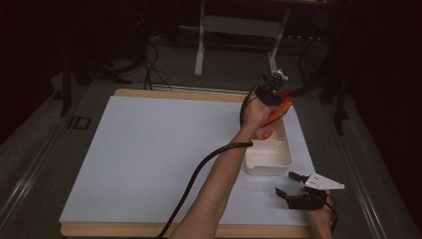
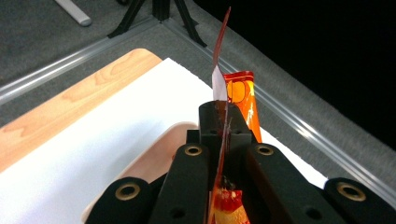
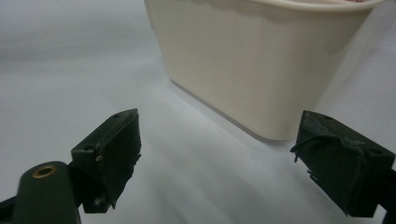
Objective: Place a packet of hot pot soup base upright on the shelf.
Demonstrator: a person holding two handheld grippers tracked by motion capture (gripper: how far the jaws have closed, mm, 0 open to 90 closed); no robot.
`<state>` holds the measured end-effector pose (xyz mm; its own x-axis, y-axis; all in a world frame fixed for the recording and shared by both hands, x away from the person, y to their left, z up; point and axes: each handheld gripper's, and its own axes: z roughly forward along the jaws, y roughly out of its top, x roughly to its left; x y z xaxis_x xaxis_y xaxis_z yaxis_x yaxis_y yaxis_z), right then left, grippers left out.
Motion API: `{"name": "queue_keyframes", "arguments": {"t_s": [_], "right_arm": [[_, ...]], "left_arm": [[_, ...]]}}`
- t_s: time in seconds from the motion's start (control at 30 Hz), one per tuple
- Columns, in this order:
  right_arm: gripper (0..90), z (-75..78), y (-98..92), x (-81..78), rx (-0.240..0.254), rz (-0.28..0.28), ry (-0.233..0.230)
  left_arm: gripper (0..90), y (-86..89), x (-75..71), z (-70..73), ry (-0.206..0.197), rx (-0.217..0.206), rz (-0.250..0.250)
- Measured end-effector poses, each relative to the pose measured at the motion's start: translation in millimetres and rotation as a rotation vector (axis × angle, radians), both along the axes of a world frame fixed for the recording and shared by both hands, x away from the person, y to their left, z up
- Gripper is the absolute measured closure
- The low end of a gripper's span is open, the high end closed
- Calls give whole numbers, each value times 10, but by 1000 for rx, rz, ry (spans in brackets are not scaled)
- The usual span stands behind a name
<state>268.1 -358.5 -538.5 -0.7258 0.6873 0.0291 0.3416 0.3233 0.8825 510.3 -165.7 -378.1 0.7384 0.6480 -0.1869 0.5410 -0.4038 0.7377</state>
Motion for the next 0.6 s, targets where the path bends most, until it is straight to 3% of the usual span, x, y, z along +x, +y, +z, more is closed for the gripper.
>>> {"name": "queue_keyframes", "arguments": {"t_s": [0.07,0.27,0.37,0.47,0.53,0.57,0.6], "right_arm": [[140,0,2,-1,-2,1,3],[140,-1,4,2,-3,1,3],[140,-2,6,1,-3,3,7],[140,-2,5,2,-3,4,8],[140,-2,7,1,-3,4,8],[140,-2,9,1,-6,4,9],[140,-2,10,1,-7,3,9]], "left_arm": [[900,24,-7,-17,-15,25,16],[887,55,-28,34,-59,45,50],[840,100,-44,107,-52,13,42],[742,106,-63,152,-57,28,38],[686,132,-79,194,-54,8,36],[636,164,-90,231,-43,-27,37],[610,164,-90,231,-43,-27,37]]}}
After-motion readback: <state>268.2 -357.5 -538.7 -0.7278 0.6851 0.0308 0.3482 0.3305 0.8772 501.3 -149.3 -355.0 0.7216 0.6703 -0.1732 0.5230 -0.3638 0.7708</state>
